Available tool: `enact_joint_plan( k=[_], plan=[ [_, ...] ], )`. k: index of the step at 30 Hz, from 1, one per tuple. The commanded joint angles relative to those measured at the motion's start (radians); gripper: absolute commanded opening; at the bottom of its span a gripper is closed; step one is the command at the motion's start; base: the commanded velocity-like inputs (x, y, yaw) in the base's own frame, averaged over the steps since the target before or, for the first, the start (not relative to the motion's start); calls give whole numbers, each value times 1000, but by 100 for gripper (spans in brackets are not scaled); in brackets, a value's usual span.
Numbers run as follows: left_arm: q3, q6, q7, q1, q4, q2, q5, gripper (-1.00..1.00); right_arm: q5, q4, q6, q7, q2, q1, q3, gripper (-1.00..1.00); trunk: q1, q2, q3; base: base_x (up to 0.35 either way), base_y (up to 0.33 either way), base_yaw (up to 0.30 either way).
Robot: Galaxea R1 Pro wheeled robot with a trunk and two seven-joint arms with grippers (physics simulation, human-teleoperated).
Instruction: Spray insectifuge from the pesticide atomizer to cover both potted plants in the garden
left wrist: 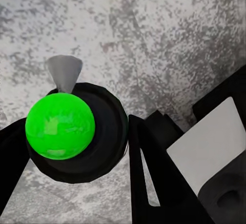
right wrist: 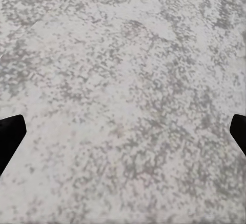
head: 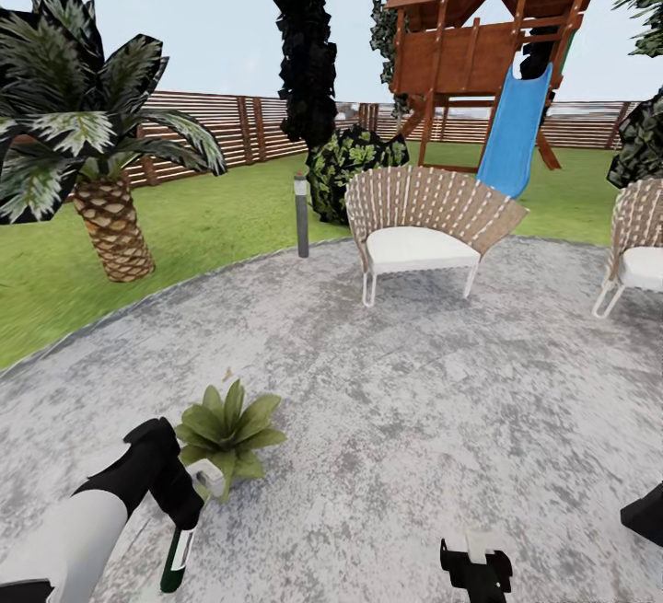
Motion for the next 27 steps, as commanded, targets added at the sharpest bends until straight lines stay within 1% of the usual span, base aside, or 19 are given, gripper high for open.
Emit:
enact_joint_plan(
  k=[1,4,5,6,9,14,18,19,21,22,23,24,25,26,27],
  plan=[
    [6,11,-8,2,-1,0,-9,-100,11,1,-3,-3,0,-1,-7,100,0,0,-1,146,0,-6],
    [4,13,-8,5,-1,3,-15,-100,11,1,-3,-3,0,-1,-7,100,0,0,-1,275,0,-2],
    [5,14,-9,5,-1,3,-26,-100,11,1,-3,-4,0,-1,-7,100,0,0,-1,274,0,0],
    [6,15,-9,6,-1,1,-44,-100,11,1,-3,-4,0,-1,-7,100,0,0,-1,216,0,0],
    [7,16,-10,6,-1,-1,-64,-100,11,1,-3,-3,0,-1,-7,100,0,0,-1,108,0,0],
    [10,16,-10,6,-1,-4,-71,-100,11,2,-3,-3,0,-1,-7,100,0,0,-1,10,0,0],
    [12,16,-11,8,4,-5,-67,-100,11,3,-3,-3,0,-1,-7,100,0,0,-1,0,0,0],
    [12,17,-11,4,3,-11,-64,-100,11,3,-3,-3,0,-1,-7,100,0,0,-1,0,0,0],
    [10,22,-14,-4,0,-45,-65,-100,11,3,-3,-3,0,-1,-7,100,0,0,-1,0,0,0],
    [8,35,-28,-9,-2,-67,-70,-100,11,3,-3,-3,0,-1,-7,100,0,0,-1,0,0,0],
    [7,48,-54,-23,-3,-79,-79,-100,11,3,-3,-3,0,-1,-7,100,0,0,-1,0,0,0],
    [6,56,-102,-49,-2,-85,-103,-100,11,3,-3,-3,0,-1,-7,100,0,0,-1,0,0,0],
    [5,61,-162,-75,-2,-89,-145,-100,11,3,-3,-3,0,-1,-7,100,0,0,-1,0,0,0],
    [5,62,-202,-91,-2,-90,-177,-100,11,3,-3,-3,0,-1,-7,100,0,0,-1,0,0,0],
    [6,64,-266,-117,-3,-92,-248,-100,11,3,-3,-3,0,-1,-7,100,0,0,-1,0,0,0]
  ],
)
